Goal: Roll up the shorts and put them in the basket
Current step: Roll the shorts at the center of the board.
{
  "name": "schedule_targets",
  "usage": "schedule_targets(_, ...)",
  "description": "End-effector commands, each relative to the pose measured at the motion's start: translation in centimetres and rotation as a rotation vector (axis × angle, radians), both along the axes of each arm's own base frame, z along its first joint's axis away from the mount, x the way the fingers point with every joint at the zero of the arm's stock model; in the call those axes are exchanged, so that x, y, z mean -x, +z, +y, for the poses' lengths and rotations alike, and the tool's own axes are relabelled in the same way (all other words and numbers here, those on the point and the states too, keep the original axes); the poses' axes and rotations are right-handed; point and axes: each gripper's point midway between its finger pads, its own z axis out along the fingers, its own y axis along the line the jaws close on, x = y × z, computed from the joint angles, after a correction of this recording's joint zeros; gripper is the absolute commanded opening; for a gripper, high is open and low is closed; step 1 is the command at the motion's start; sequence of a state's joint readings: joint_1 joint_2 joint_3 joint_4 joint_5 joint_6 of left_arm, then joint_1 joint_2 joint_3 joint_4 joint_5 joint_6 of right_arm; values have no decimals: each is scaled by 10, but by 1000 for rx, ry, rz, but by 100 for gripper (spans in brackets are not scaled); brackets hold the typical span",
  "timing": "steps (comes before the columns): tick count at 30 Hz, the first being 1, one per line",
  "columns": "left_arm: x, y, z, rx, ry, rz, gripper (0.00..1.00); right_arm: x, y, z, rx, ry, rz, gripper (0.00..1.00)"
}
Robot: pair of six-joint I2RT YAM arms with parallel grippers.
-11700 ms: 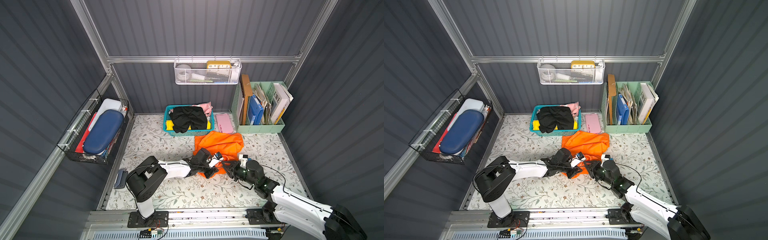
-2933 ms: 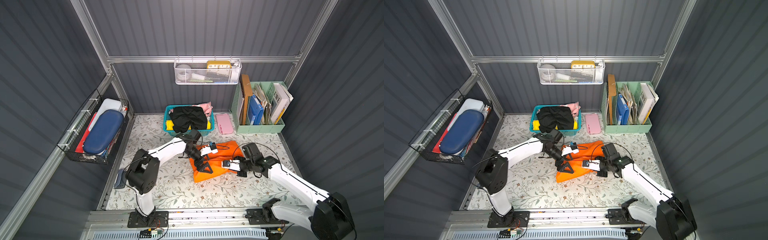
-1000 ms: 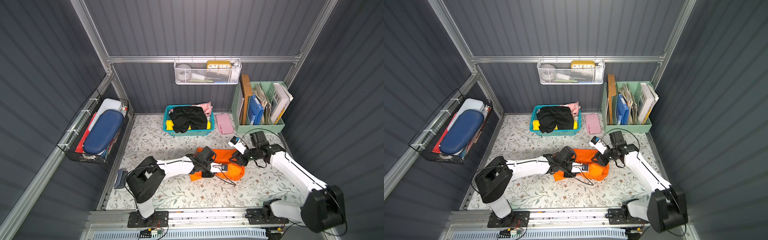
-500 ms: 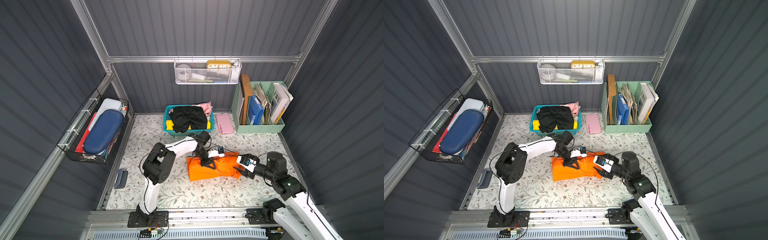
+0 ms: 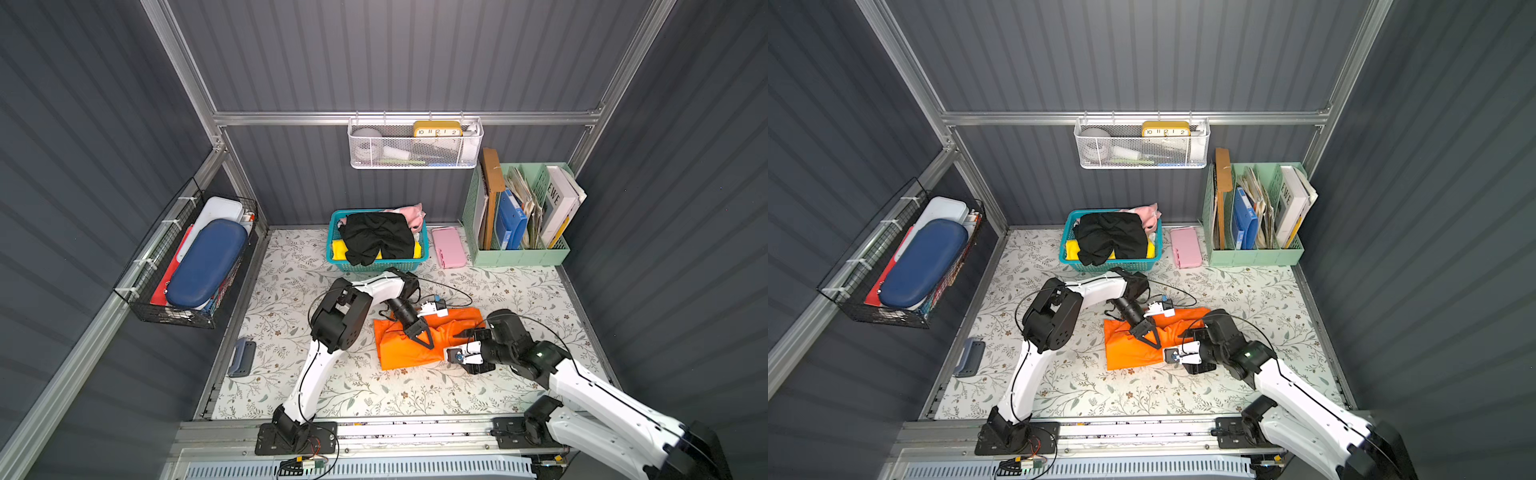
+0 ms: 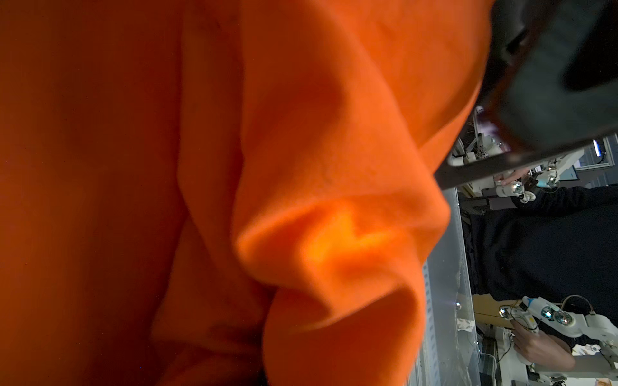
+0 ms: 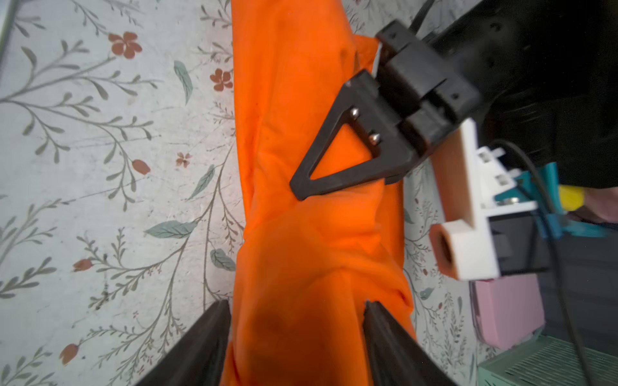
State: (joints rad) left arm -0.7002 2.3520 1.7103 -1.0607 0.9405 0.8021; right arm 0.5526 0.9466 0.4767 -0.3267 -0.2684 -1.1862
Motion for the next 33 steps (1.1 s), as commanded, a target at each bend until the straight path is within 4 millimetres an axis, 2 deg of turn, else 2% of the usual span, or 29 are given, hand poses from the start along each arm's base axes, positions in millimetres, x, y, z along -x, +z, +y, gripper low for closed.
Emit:
schedule_targets(1,5,-15,11,-52,2,58,11,-18,-7,2,34,-15,-47,60)
schedule_targets(2,4,-15,11,-52,6,61,11,-18,-11,2,48,-17,-23,55)
schedule_targets(3,3,-15,11,-50,9,62,12,-19,-17,1,68,-23,8,46)
schedule_targets(6,2,-10,12,-39,-3,47,33,-17,-29,-1,109,-27,91,4)
schedule_targets(8,-1,1,9,-8,-1,16,38,-21,-27,0,85,-49,105,0)
schedule_targets(10,-5,10,9,3,8,-46,54,-23,-15,6,-14,-62,136,0)
schedule_targets(12,-7,20,13,12,17,-125,62,-24,-6,4,-62,-81,180,0)
schedule_targets(13,-10,26,16,18,32,-170,92,-22,-3,2,-79,-89,225,0)
schedule_targets(14,-10,33,18,34,42,-201,97,-20,0,0,-89,-93,260,0)
schedule_targets(18,-16,70,30,101,109,-356,100,-13,9,-2,-156,-131,423,0)
schedule_targets(20,-24,88,36,127,154,-462,100,-13,6,-2,-157,-157,499,0)
schedule_targets(21,-24,90,42,125,177,-508,100,-14,7,-1,-160,-185,549,0)
schedule_targets(24,-36,125,49,196,253,-729,100,-13,12,4,-148,-215,708,0)
schedule_targets(27,-49,153,59,228,322,-927,100,-21,14,8,-134,-301,859,0)
schedule_targets(30,-56,169,67,228,348,-1039,100,-28,15,15,-136,-351,974,0)
schedule_targets(33,-58,174,70,209,353,-1117,100,-37,18,19,-159,-415,1078,0)
